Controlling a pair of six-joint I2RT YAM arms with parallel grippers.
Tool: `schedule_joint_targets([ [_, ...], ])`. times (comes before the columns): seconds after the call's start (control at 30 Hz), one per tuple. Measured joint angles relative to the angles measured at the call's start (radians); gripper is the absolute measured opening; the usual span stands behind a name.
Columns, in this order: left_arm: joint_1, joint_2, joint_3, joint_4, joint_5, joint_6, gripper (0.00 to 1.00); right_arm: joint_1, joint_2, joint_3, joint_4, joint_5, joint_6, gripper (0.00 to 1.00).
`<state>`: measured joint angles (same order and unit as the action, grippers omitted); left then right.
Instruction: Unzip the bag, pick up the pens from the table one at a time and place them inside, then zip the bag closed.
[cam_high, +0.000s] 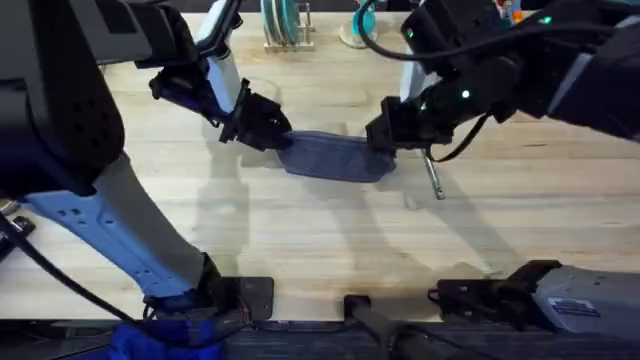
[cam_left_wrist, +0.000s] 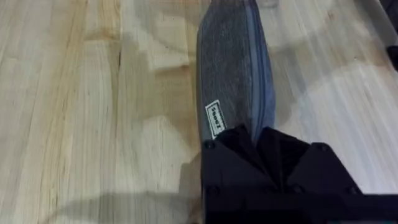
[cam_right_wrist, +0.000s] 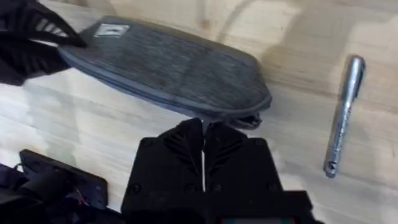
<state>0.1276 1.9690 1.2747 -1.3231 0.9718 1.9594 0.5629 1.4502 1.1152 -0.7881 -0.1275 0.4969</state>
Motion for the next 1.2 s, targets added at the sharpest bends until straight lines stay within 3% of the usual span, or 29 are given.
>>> schedule_joint_targets([
  [0.7, 0.001, 0.0, 0.0, 0.001, 0.0, 0.0, 0.042, 0.01, 0.0, 0.019, 0.086, -0.038, 0.0, 0.03],
  [1.2, 0.003, 0.0, 0.0, 0.0, -0.002, 0.0, 0.042, 0.119, 0.066, 0.022, 0.238, -0.045, 0.0, 0.031],
])
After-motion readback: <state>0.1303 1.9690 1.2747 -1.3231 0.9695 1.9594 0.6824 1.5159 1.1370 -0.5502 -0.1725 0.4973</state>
